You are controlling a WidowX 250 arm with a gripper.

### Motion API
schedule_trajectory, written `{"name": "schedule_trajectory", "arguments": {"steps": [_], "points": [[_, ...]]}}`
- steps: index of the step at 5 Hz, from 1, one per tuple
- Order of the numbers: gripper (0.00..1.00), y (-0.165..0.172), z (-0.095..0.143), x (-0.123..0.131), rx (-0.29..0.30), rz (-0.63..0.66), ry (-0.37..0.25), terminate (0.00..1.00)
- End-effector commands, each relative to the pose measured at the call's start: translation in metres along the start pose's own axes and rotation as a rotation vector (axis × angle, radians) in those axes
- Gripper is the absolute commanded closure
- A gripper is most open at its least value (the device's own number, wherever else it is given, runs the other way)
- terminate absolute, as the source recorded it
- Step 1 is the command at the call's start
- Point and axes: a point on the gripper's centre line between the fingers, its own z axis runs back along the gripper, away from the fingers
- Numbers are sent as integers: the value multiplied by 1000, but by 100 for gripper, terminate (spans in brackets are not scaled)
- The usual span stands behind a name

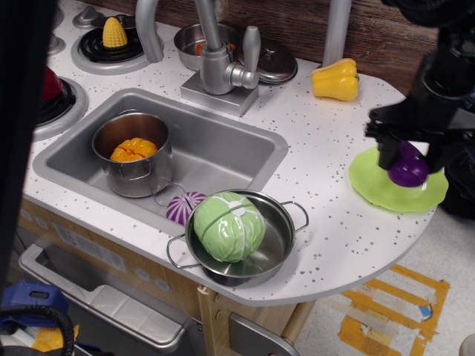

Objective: Put eggplant on plate

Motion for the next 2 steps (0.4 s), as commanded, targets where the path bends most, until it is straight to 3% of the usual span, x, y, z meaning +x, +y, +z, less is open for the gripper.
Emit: {"name": "schedule_trajectory", "arguments": {"steps": [1, 2], "points": [[0, -7, 8, 12, -91, -41, -51, 0], [0, -7, 8, 12, -91, -41, -51, 100]]}}
